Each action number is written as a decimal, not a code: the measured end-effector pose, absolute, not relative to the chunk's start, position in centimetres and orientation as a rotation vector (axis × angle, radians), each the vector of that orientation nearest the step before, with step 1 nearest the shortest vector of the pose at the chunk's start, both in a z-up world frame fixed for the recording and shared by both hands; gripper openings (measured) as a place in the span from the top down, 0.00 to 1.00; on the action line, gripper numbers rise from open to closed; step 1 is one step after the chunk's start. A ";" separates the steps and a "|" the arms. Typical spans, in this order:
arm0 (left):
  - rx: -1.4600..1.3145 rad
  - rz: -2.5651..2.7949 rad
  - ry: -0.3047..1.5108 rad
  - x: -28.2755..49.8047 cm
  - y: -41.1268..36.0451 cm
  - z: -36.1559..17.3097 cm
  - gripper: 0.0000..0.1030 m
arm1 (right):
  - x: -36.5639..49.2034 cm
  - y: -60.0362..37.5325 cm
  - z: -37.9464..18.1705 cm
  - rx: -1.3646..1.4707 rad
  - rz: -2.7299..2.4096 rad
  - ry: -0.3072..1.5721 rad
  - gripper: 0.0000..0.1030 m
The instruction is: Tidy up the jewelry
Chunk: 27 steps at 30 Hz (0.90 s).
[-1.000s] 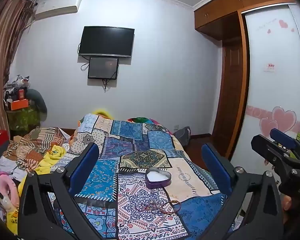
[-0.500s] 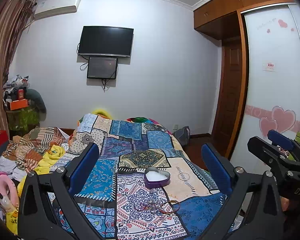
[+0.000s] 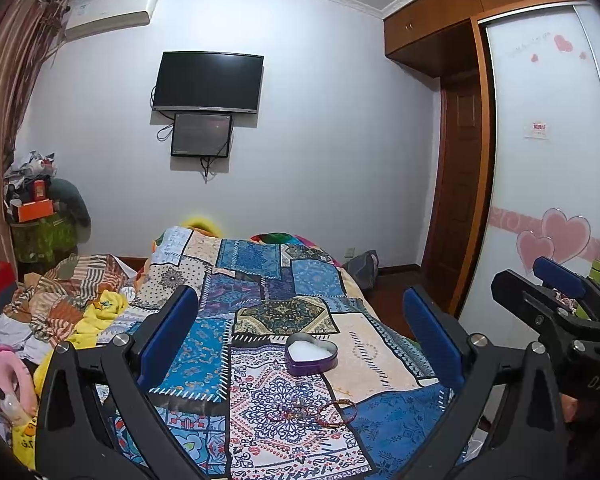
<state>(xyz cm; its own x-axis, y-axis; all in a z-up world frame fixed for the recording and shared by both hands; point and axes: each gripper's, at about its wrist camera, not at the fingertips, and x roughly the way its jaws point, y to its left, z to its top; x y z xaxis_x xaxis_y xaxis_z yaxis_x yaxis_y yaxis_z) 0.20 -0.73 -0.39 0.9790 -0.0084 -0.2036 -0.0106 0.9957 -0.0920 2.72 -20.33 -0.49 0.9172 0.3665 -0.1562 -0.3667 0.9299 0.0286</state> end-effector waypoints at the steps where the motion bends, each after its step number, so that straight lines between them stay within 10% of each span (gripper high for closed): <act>1: -0.091 0.002 0.205 0.2 -0.8 -0.4 0.00 | 2.7 -20.3 -0.5 -0.001 0.376 0.162 0.10; 27: -0.088 0.011 0.210 0.5 -1.0 -0.5 0.00 | 3.0 -20.4 -0.4 -0.001 0.375 0.168 0.10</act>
